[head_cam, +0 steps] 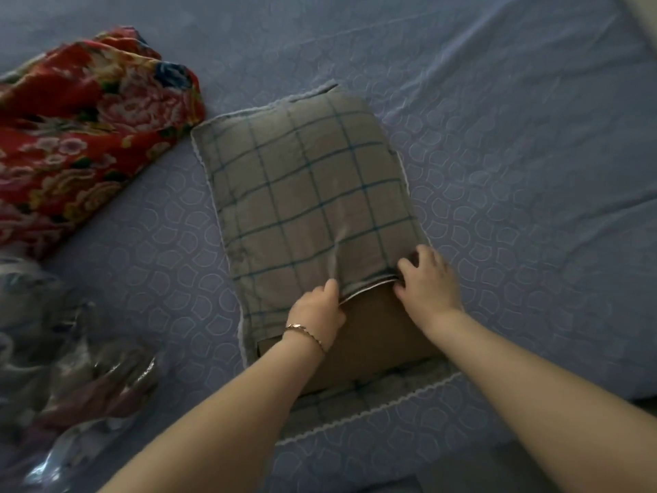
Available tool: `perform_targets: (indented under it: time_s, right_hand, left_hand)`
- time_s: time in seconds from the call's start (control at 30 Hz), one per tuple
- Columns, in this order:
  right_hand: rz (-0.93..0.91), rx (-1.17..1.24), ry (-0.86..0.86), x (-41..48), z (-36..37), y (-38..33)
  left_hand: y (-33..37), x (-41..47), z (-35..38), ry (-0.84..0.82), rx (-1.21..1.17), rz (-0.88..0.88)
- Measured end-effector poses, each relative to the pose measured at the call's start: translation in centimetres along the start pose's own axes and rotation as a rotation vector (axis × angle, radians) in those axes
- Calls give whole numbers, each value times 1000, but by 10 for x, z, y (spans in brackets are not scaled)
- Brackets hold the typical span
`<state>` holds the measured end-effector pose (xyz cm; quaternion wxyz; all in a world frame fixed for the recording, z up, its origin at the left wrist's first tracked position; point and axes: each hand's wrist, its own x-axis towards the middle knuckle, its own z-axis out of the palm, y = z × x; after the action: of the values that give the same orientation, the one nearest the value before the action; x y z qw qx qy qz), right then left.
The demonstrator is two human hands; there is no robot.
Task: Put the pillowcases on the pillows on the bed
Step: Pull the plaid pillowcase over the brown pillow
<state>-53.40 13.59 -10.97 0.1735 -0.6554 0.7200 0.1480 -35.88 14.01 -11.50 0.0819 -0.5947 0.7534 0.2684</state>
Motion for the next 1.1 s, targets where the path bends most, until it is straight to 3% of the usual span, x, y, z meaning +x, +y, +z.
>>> perform_targets:
  time_s: [0.1,0.2,0.23,0.3,0.33,0.4,0.5,0.57,0.67,0.77,0.97,1.03,1.1]
  right_hand:
    - [-194,-85,62,8,-6,-8]
    - [-298,-91,124,-8,-6,-3]
    - [-284,-51,149,-13,-3,5]
    - [-143,119,64,-19,5,22]
    - [-24,233,29,-21,9,29]
    - [275,470,-154,-29,17,35]
    - [622,745,-327,-47,27,21]
    - [591,653,-349,-59,26,-1]
    - [436,415,-256,-79,6,-37]
    - [253,239,-318,-92,-9,-72]
    - [286,220,-235,-64,-10,-90]
    - [281,242,-228,-55,-13,-82]
    - [259,276,-204,-51,-19,-72]
  left_hand:
    - [-23,-15,-7,188,-98,428]
    - [-55,-38,4,88,78,396]
    - [-61,-47,5,-31,120,271]
    - [-72,-62,16,-244,14,-162]
    - [-72,-68,20,-329,-163,-417]
    - [-73,-75,31,-285,-532,-761]
    - [-62,-74,30,-220,-891,-950]
    - [-58,-71,29,-233,-896,-1003]
    - [-51,-59,10,-201,-856,-971]
    - [-35,-40,-14,-127,-1177,-957]
    - [-4,-21,-43,-190,-1593,-813]
    - [-8,-23,-34,-82,-1399,-627]
    - [-24,-32,-18,50,-880,-369]
